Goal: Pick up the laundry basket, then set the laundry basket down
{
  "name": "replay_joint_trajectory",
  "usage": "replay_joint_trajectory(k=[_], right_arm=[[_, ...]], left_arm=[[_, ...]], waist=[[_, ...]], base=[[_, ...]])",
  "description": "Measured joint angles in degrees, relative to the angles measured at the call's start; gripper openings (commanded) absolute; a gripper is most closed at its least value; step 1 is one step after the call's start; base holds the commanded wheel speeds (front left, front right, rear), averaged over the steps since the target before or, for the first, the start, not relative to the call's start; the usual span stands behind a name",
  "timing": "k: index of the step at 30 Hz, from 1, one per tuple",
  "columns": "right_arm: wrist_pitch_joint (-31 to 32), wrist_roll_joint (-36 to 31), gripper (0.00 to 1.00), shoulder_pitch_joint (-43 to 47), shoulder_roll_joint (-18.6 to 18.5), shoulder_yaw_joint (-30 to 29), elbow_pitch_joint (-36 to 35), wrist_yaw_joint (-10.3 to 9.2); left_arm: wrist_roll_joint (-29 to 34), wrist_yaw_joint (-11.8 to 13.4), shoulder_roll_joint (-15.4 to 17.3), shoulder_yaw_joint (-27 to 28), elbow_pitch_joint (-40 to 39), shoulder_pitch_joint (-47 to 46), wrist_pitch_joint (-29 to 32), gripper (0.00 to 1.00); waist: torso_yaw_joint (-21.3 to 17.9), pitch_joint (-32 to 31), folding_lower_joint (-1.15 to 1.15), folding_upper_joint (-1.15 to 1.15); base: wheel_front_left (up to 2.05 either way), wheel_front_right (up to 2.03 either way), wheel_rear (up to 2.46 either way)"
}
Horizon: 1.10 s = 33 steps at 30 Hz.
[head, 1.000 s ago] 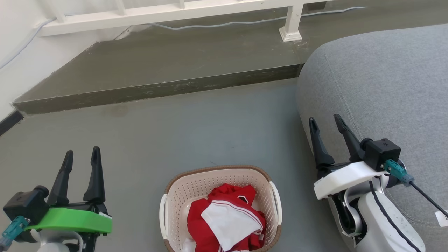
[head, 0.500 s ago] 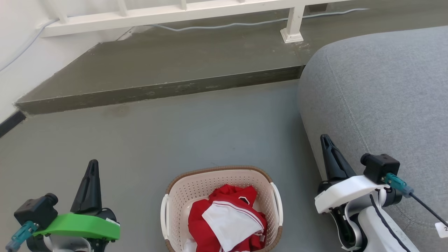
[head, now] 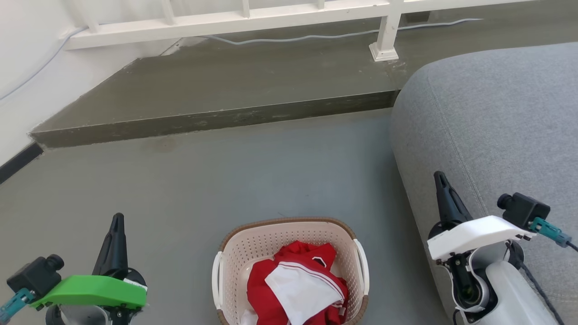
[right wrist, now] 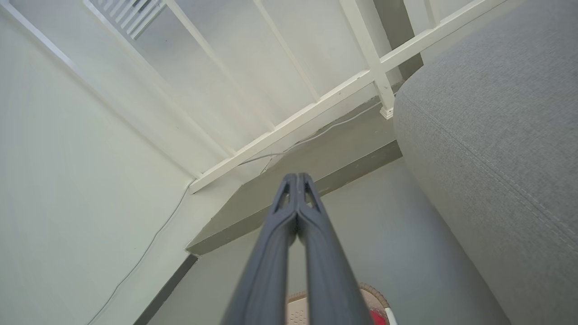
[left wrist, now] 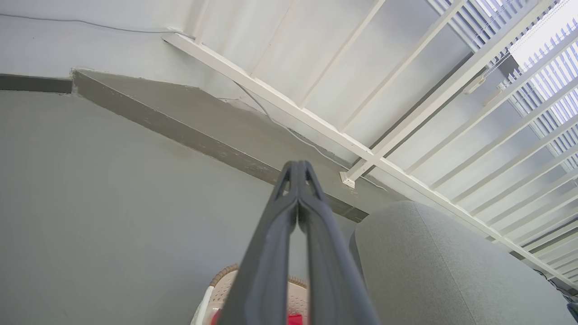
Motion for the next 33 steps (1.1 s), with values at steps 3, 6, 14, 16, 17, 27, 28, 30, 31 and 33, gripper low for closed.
replay_joint_trajectory(k=[3, 6, 14, 16, 17, 27, 28, 30, 31, 33], right_arm=[[0.74, 2.36, 0.0, 0.01, -0.01, -0.65, 0.0, 0.23], [1.36, 4.49, 0.0, 0.02, -0.01, -1.41, 0.0, 0.52], [3.05, 11.34, 0.0, 0.05, -0.05, -3.54, 0.04, 1.56], [3.48, 13.03, 0.0, 0.06, -0.05, -3.98, 0.05, 1.62], [3.66, 13.76, 0.0, 0.07, -0.05, -4.17, 0.08, 1.71], [5.39, 21.18, 0.0, 0.1, -0.08, -6.46, 0.29, 2.99], [5.39, 21.18, 0.0, 0.1, -0.08, -6.46, 0.29, 2.99], [5.7, 22.73, 0.0, 0.11, -0.08, -6.98, 0.35, 3.02], [5.84, 23.54, 0.0, 0.11, -0.08, -7.22, 0.37, 3.04], [6.28, 24.9, 0.0, 0.12, -0.09, -7.64, 0.45, 3.53]], left_arm=[[-1.98, 0.0, -0.04, 0.3, 0.19, -0.01, 0.69, 0.0], [-3.81, 0.0, -0.1, 0.57, 0.45, -0.03, 1.38, 0.0], [-9.57, 0.0, -0.37, 1.15, 1.55, -0.13, 2.93, 0.0], [-10.69, 0.0, -0.4, 1.26, 1.66, -0.14, 3.42, 0.0], [-11.51, 0.0, -0.42, 1.32, 1.72, -0.15, 3.46, 0.0], [-17.59, 0.0, -0.57, 2.01, 2.63, -0.24, 5.47, 0.0], [-17.59, 0.0, -0.57, 2.01, 2.63, -0.24, 5.47, 0.0], [-19.08, 0.0, -0.6, 2.19, 2.87, -0.27, 5.87, 0.0], [-19.72, 0.0, -0.63, 2.3, 3.01, -0.3, 5.97, 0.0], [-20.81, 0.0, -0.64, 2.48, 3.25, -0.35, 6.39, 0.0]], waist=[[0.15, -0.12, 0.0, 0.0], [0.3, -0.23, 0.0, 0.0], [0.76, -0.58, 0.0, 0.0], [0.85, -0.66, 0.0, 0.0], [0.9, -0.69, 0.0, 0.0], [1.4, -1.08, 0.0, 0.0], [1.4, -1.08, 0.0, 0.0], [1.5, -1.16, 0.0, 0.0], [1.55, -1.2, 0.0, 0.0], [1.65, -1.28, 0.0, 0.0]], base=[[0.0, 0.0, 0.0], [0.0, 0.0, 0.0], [0.0, 0.0, 0.0], [0.0, 0.0, 0.0], [0.0, 0.0, 0.0], [0.0, 0.0, 0.0], [0.0, 0.0, 0.0], [0.0, 0.0, 0.0], [0.0, 0.0, 0.0], [0.0, 0.0, 0.0]])
